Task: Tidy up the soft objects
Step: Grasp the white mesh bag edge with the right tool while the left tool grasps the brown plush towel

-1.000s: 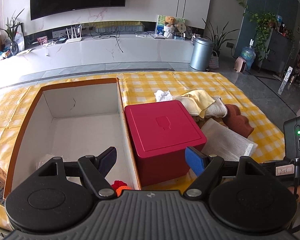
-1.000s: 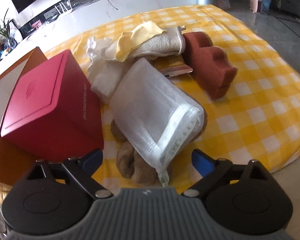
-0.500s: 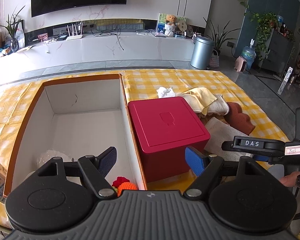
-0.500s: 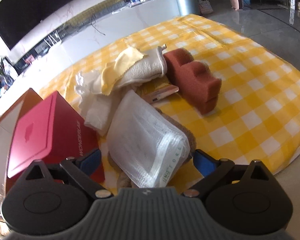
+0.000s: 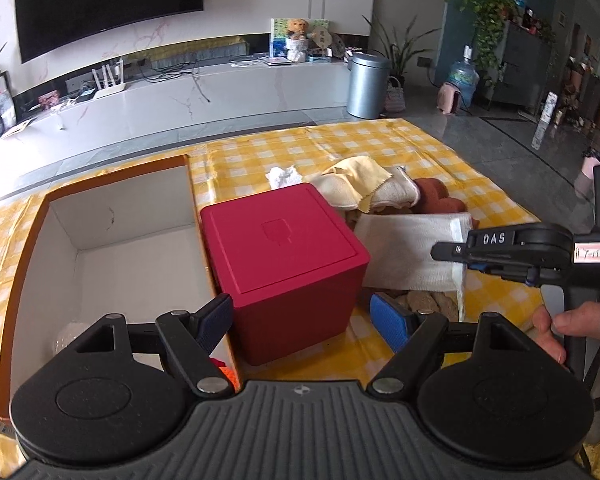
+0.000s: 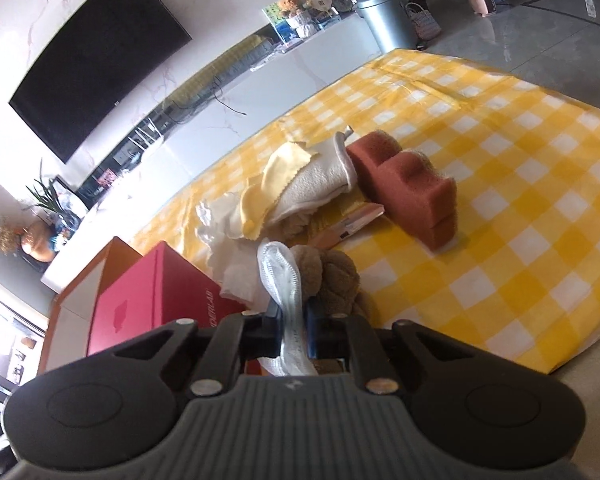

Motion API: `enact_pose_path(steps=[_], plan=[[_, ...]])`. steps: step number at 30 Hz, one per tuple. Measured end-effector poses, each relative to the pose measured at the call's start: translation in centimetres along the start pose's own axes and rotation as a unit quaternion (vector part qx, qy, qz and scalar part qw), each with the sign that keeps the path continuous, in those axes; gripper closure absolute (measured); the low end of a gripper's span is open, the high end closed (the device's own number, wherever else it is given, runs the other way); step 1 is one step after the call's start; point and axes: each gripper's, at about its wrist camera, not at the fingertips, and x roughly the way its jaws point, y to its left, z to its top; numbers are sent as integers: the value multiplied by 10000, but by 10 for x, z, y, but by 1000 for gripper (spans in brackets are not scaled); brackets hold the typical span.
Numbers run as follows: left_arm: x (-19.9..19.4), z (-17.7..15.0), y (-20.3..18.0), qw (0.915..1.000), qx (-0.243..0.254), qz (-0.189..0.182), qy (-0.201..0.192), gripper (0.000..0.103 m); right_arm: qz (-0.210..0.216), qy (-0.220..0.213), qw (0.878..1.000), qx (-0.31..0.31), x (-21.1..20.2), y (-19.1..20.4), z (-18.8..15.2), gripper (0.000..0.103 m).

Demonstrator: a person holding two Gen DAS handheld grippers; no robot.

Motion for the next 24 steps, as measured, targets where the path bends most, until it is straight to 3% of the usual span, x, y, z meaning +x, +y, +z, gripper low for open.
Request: enact_pose_path(steps=[6, 10, 13, 17, 21, 24], plan=[[23, 15, -25, 9985, 351, -233, 357, 11, 867, -816, 9896, 802, -39, -30, 13, 93], [43, 21, -54, 9964, 553, -346, 533, 11, 481, -1385, 9832, 1089, -61, -51, 16, 94], [61, 27, -76, 9934, 787, -409, 725, 11, 470, -1365, 9812, 1278, -62, -66, 17, 93], [79, 31, -92, 9922, 798, -494, 820, 11, 564, -994, 9808, 1578, -45, -79, 16, 94], [97, 27, -105, 9867, 830, -855, 1108, 11, 893, -747, 9776, 1754, -32, -83, 16, 94], [102, 22, -109, 9860, 711, -1039, 1095, 11, 1174, -588, 9756, 1758, -27, -79, 16, 94]])
